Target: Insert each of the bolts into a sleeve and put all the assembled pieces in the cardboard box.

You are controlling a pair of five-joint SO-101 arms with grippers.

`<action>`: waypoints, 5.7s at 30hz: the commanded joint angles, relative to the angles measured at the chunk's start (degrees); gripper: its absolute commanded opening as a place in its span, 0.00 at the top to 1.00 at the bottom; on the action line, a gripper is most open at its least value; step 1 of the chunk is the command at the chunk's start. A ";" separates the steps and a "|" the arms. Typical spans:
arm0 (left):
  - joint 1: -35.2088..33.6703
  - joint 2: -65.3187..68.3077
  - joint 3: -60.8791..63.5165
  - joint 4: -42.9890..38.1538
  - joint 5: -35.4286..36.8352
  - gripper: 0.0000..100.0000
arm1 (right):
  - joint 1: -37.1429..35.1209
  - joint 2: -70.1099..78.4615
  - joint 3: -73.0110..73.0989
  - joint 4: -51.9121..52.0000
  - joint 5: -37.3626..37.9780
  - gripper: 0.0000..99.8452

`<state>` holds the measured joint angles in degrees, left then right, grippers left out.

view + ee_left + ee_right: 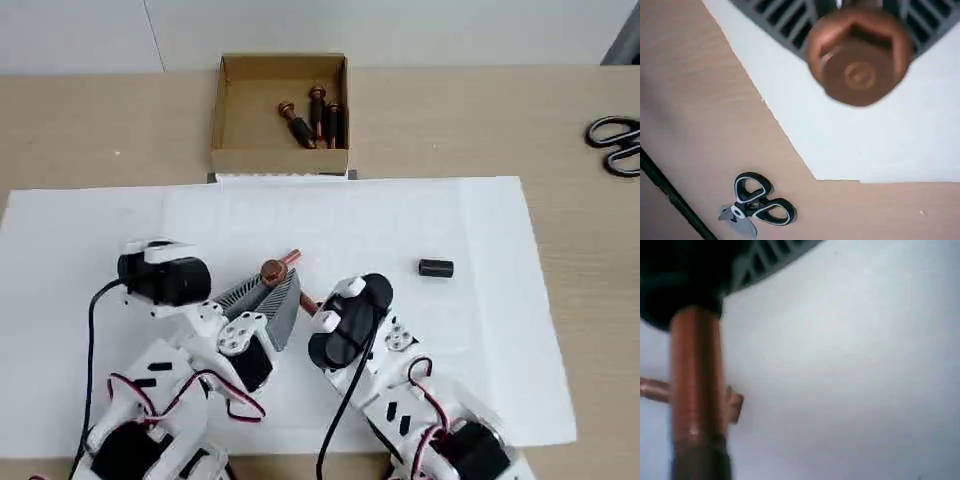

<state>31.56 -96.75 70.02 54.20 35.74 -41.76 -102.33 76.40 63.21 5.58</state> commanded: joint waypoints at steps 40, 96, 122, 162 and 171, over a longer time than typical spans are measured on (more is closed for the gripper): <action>4.40 -0.26 12.00 2.29 -7.74 0.95 | -3.21 -1.27 0.97 -9.80 8.88 1.00; -20.31 -0.35 24.31 -5.80 -30.59 0.99 | 21.05 -1.36 10.55 -10.33 8.53 1.00; -20.31 -0.26 24.13 -5.45 -30.51 0.99 | 21.05 64.75 -38.33 -33.10 3.96 1.00; -22.86 -0.26 24.13 -5.36 -27.25 0.99 | 18.15 153.54 -130.29 -19.82 14.24 0.85; -22.86 -0.26 24.13 -5.36 -27.25 0.99 | 17.36 150.46 -142.33 -5.85 14.33 0.82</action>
<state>8.97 -96.48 94.64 49.71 8.22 -23.56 52.75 -59.25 52.31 19.38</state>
